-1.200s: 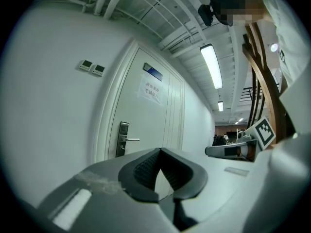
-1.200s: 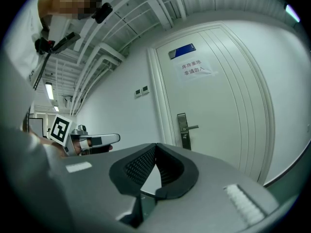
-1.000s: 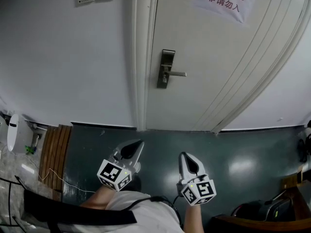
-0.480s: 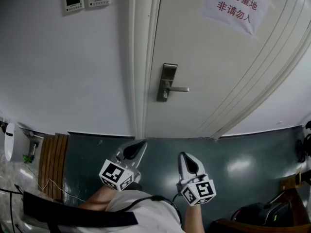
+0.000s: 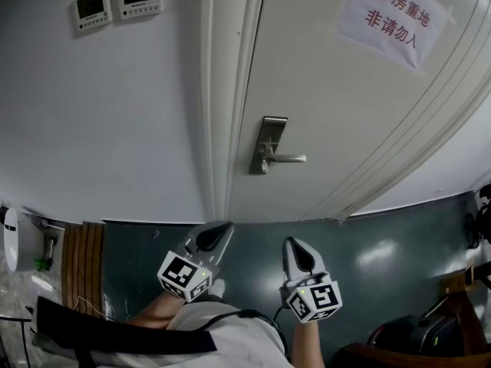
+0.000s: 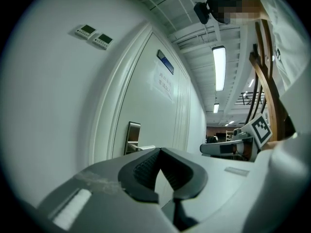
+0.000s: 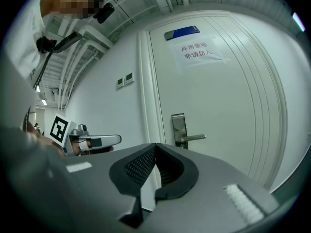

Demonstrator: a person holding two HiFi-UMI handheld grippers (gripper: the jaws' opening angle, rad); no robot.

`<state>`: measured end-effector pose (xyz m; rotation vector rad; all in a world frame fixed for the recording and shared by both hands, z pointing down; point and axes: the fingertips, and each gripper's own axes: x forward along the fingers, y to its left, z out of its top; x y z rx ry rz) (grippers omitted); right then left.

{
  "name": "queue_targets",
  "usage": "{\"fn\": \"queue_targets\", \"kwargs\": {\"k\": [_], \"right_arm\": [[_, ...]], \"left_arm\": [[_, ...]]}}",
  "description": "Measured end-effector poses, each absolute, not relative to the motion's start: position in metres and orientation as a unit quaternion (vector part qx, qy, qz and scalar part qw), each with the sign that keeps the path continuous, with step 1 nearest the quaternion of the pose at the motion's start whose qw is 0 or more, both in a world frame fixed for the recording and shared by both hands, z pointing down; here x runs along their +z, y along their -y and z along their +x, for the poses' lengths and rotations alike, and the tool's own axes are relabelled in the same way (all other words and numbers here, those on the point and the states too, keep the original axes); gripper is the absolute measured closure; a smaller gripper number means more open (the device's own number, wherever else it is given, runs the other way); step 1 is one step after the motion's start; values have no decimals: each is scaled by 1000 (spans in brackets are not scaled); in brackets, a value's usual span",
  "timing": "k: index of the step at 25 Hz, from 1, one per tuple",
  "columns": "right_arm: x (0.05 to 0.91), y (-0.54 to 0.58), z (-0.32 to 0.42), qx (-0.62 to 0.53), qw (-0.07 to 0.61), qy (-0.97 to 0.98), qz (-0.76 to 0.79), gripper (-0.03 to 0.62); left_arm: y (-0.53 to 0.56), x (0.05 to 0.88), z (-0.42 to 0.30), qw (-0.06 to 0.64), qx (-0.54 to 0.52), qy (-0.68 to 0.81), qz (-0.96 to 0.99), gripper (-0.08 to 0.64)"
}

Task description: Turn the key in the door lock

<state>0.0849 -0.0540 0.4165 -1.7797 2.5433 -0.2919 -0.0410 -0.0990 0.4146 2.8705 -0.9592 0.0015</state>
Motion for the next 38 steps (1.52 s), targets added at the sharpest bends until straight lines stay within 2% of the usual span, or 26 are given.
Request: {"fn": "queue_targets", "kwargs": {"k": [16,30,38], "right_arm": [[442,115,68,-120,-7,-805,-580,584],[437,161,88,-117,8,-838,-533,584],[449,192,98,-152,41,-845,-511,584]], "left_arm": [[170,435,-62,79,8,306,949,555],[191,422,-49,68,-3,368,927,555],[203,434,-36,73,2,398,915,555]]}}
